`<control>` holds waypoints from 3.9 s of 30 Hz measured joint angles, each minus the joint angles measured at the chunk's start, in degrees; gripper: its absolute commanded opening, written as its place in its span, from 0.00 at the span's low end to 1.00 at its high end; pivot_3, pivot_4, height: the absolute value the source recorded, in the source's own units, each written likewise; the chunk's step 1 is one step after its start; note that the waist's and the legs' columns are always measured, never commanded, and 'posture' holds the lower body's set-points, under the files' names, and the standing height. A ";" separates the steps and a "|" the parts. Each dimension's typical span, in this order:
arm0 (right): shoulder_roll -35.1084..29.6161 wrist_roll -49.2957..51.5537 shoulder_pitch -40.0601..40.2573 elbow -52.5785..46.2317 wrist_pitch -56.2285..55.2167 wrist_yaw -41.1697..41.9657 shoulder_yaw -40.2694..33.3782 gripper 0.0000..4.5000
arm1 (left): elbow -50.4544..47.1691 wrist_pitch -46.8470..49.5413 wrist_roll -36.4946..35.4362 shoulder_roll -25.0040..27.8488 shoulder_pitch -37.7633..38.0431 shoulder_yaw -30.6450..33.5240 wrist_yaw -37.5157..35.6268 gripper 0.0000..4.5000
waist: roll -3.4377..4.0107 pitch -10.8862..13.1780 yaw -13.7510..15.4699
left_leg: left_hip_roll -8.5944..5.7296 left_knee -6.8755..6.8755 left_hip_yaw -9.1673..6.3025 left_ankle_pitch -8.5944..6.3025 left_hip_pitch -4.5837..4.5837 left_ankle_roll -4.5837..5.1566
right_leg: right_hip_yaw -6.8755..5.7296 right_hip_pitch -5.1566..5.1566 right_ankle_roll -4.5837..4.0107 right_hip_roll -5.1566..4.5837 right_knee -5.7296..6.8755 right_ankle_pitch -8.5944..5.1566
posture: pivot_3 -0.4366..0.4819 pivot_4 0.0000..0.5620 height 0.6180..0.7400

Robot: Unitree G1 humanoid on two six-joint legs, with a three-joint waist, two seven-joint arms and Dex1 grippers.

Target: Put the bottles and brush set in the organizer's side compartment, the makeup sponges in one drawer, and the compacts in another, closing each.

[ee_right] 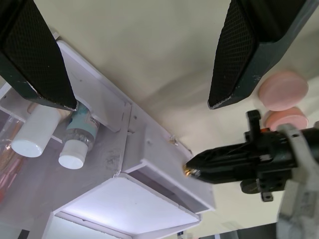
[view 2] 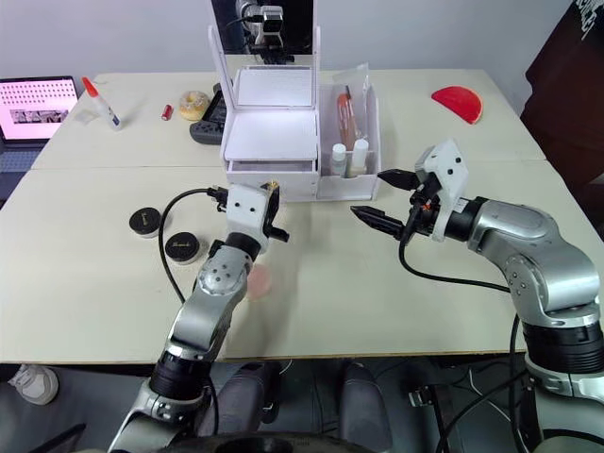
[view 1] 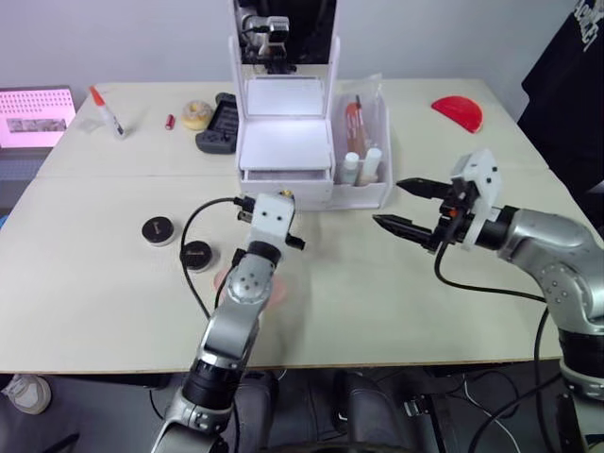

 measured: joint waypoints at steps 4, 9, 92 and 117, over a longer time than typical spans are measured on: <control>-0.01 -0.11 -0.38 0.01 -0.02 0.75 -0.02 1.00 | -4.37 0.47 1.99 2.67 3.04 -1.93 -1.85 0.06 | 0.00 0.00 0.02 | 0.01 -0.01 -0.02 0.00 -0.02 0.00 | 0.00 -0.01 0.00 0.00 -0.01 0.00 | 0.48 0.27 0.97; -0.02 -0.19 -1.77 0.19 -0.04 1.85 0.03 1.00 | -8.10 2.07 3.43 3.85 5.13 -3.22 -3.01 0.06 | 0.00 0.00 0.06 | 0.00 0.00 -0.03 0.00 -0.05 0.00 | 0.00 -0.01 0.00 -0.01 -0.03 -0.01 | 0.48 0.27 0.97; -8.29 0.87 32.04 7.22 -6.79 14.03 -35.15 1.00 | 10.09 12.94 -41.91 52.22 21.23 57.70 -56.87 0.99 | 0.15 0.00 -0.44 | 1.17 -0.11 0.93 -0.32 -0.04 -0.48 | 0.19 -0.62 -0.10 0.38 -0.21 0.00 | 0.48 0.27 0.97; -10.22 10.10 5.76 -9.14 6.35 6.71 -9.76 1.00 | -4.78 11.93 -41.64 47.36 7.08 21.13 -62.77 0.99 | 0.13 0.01 -0.28 | 1.18 -0.02 0.97 -0.32 0.00 -0.45 | 0.21 -0.57 -0.47 0.63 -0.16 0.23 | 0.48 0.27 0.97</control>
